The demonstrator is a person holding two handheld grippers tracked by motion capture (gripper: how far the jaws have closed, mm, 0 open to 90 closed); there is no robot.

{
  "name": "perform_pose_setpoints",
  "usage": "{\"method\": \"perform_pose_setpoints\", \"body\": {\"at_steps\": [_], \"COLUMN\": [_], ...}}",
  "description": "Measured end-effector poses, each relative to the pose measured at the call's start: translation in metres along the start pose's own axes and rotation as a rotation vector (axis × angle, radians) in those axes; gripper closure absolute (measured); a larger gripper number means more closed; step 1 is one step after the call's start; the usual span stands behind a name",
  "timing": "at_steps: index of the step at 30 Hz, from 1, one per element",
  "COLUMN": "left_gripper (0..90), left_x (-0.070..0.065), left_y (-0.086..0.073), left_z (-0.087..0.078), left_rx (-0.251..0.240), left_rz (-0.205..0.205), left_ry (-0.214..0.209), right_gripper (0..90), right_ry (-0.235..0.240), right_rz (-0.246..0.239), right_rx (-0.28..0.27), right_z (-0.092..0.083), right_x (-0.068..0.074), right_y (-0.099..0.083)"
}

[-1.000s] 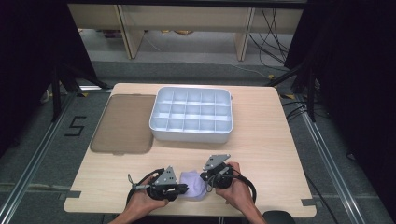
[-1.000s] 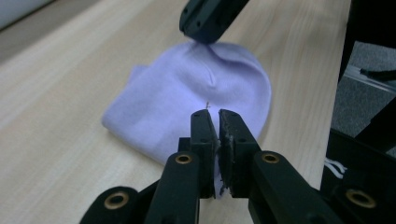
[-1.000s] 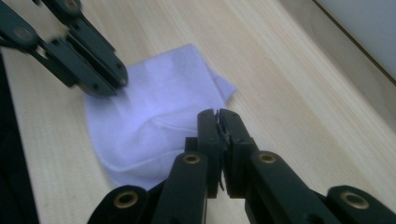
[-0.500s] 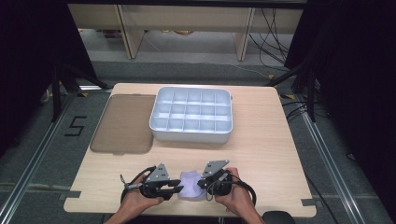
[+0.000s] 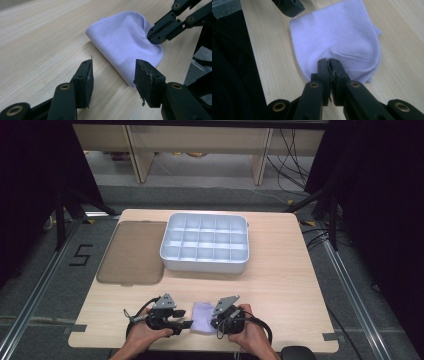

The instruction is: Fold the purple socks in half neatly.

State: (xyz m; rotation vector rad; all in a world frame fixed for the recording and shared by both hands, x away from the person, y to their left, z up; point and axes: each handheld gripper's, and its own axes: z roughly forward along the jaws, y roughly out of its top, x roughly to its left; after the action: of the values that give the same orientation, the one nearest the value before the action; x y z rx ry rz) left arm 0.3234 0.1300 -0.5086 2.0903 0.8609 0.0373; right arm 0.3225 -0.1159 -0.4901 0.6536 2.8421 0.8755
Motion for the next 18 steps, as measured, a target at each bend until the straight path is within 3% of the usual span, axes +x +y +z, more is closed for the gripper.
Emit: {"method": "perform_pose_setpoints", "body": {"at_steps": [4,8,10,11,12,13,14,18], "left_gripper": [50.9,53.4,56.3,57.6,64.5,64.5,71.1,78.2], "left_x": [0.002,0.000,-0.002,-0.003,-0.004,-0.004,-0.005,-0.007], "left_y": [-0.001,0.001,0.001,0.001,0.002,0.002,0.003,0.004], "left_z": [0.004,0.010,0.013,0.015,0.016,0.016,0.017,0.015], "left_rx": [0.006,0.009,0.020,0.024,0.025,0.028,0.020,-0.007], "left_rz": [-0.049,-0.058,-0.046,-0.040,-0.019,-0.018,-0.017,0.020], "left_ry": [-0.031,-0.050,-0.058,-0.053,-0.041,-0.032,-0.033,-0.018], "right_gripper": [87.7,87.7,87.7,87.7,87.7,87.7,87.6,87.0], "right_ry": [-0.014,-0.010,-0.009,-0.010,-0.012,-0.012,-0.007,-0.006], "right_rz": [0.022,0.033,0.036,0.036,0.035,0.035,0.032,0.031], "right_rx": [-0.007,-0.020,-0.020,-0.021,-0.022,-0.022,-0.023,-0.020], "right_z": [0.001,0.002,0.002,0.002,0.002,0.002,0.002,0.001], "right_x": [0.001,0.001,0.001,0.001,0.001,0.001,0.001,0.000], "right_y": [0.001,0.000,0.001,0.001,0.001,0.001,0.000,0.001]}}
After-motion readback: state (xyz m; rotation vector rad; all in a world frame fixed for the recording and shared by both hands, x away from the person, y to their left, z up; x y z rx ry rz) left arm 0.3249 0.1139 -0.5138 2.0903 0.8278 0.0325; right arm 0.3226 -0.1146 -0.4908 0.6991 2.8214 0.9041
